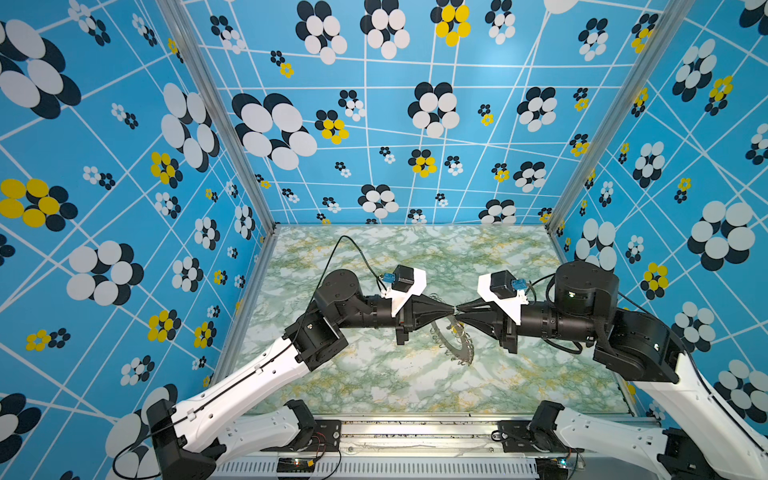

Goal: Put the keys on the keyring

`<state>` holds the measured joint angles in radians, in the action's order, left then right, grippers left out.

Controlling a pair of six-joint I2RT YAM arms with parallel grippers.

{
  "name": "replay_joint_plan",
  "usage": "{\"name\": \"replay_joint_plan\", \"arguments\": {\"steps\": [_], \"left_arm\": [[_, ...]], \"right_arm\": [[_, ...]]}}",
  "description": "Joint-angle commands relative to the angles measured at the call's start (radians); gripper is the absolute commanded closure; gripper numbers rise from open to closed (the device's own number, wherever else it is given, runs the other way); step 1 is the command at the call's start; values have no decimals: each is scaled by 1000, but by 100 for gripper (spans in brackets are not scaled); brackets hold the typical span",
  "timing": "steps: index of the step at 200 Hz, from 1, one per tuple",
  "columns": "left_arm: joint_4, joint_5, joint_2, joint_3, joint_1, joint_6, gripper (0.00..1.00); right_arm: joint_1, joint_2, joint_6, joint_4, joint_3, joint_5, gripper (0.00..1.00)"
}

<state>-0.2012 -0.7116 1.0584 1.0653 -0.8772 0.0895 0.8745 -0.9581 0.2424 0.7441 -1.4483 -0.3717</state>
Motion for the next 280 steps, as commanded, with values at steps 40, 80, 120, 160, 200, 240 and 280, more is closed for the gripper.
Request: {"name": "replay_joint_plan", "arguments": {"steps": [40, 80, 120, 160, 200, 240, 280], "left_arm": [[-28, -22, -8, 40, 7, 1, 100], [-30, -25, -5, 38, 7, 7, 100], [-11, -18, -7, 38, 6, 5, 100], [-3, -7, -11, 36, 6, 6, 100], [6, 4, -14, 36, 4, 6, 94], [38, 11, -11, 45, 3, -6, 92], [94, 24, -3, 64, -4, -34, 90]], "right_arm": [[-5, 0, -31, -47, 11, -38, 98], [-6, -5, -40, -54, 12, -57, 100], [-8, -9, -42, -52, 13, -57, 100], [-6, -5, -45, -50, 4, -61, 100], [-7, -4, -54, -59, -2, -76, 100], [-7, -10, -55, -49, -15, -94, 100], [-7, -27, -42, -11, -37, -107, 100]]}}
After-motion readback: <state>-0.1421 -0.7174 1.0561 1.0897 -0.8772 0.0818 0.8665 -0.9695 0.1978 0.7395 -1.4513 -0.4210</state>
